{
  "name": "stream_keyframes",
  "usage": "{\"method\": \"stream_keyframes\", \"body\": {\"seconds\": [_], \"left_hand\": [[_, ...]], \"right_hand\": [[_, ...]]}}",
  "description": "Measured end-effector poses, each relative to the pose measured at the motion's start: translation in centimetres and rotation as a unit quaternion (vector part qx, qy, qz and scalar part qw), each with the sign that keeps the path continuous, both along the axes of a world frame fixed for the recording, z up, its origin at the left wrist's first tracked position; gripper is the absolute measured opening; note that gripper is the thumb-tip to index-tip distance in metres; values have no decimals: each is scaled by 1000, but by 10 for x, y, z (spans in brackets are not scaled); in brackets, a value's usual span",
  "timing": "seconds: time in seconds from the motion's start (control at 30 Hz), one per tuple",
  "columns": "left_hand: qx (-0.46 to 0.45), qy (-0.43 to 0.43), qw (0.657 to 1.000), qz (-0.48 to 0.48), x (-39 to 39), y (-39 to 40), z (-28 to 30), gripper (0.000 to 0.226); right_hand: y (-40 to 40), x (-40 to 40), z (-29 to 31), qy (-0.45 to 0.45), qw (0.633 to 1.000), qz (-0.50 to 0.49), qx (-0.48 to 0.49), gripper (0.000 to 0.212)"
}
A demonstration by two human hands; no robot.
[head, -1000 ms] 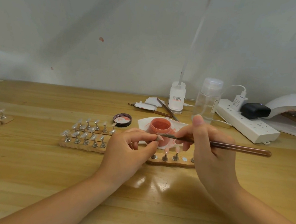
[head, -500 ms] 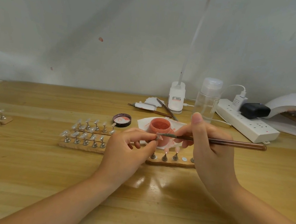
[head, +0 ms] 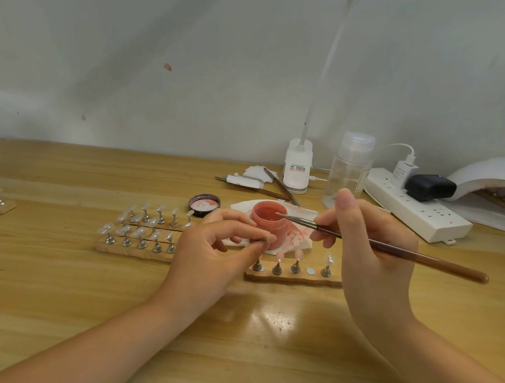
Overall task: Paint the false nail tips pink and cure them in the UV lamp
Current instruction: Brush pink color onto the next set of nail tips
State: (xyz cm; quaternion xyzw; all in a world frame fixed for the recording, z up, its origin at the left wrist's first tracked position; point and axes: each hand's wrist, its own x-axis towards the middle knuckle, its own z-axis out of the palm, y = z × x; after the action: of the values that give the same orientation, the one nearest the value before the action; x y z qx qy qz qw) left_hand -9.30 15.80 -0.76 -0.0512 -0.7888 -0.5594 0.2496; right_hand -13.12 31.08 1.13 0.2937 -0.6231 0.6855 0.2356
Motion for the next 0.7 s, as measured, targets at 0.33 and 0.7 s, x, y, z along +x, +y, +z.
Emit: {"method": "stream_keyframes", "body": {"seconds": [0.33, 0.7], "left_hand": [[59, -6, 998, -7, 0, 1, -2, 10], [70, -24, 997, 15, 0, 2, 0, 11]], "right_hand": [[-2, -1, -3, 11, 999, 11, 38, 33], [-3, 3, -7, -1, 999, 17, 29, 41]]}}
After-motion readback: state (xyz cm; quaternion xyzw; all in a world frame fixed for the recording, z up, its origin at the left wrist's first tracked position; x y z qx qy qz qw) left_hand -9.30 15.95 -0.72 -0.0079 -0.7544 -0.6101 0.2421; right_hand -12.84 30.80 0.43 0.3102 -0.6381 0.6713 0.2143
